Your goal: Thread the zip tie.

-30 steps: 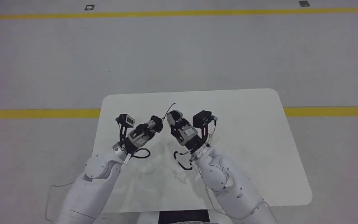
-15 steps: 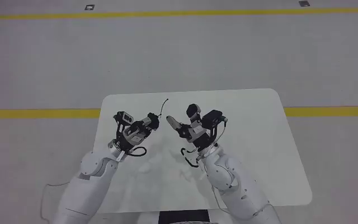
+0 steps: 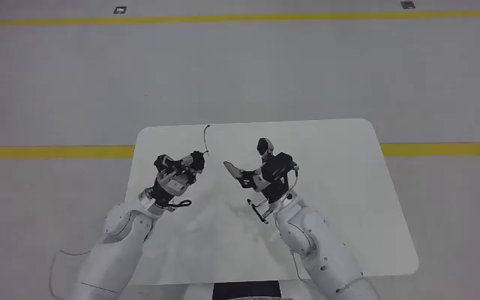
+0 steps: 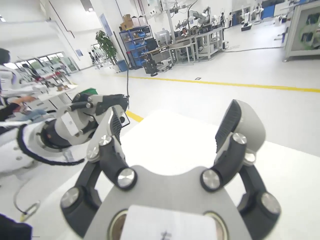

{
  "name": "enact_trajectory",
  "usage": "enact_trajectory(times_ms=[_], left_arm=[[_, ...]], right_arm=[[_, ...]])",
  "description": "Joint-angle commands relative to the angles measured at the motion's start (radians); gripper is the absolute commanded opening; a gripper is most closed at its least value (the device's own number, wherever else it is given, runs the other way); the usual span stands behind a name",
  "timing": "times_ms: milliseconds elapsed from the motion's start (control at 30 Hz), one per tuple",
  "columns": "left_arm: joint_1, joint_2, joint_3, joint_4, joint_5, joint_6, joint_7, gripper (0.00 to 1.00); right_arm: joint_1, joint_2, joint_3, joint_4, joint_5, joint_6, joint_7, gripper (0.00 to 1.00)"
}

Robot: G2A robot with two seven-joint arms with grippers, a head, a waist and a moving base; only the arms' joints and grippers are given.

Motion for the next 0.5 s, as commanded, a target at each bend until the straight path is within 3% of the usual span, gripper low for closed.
enact_trajectory(times_ms=[0,167,467], left_arm=[[0.004,0.003,-0.010,0.001,-0.037,0.048,-0.032,0.00],[0.010,0.003,-0.011,0.009,-0.111,0.105,-0.056,0.00],[0.007,0.004,-0.013,0.011,-0.091,0.100,-0.063,0.00]], right_arm=[[-0.001,0.002,-0.004,-0.002,-0.058,0.012,-0.010,1.00],[0.006,0.003,-0.021,0.004,-0.119,0.023,-0.039,1.00],[0.007,0.003,-0.028,0.010,-0.129,0.021,-0.032,1.00]])
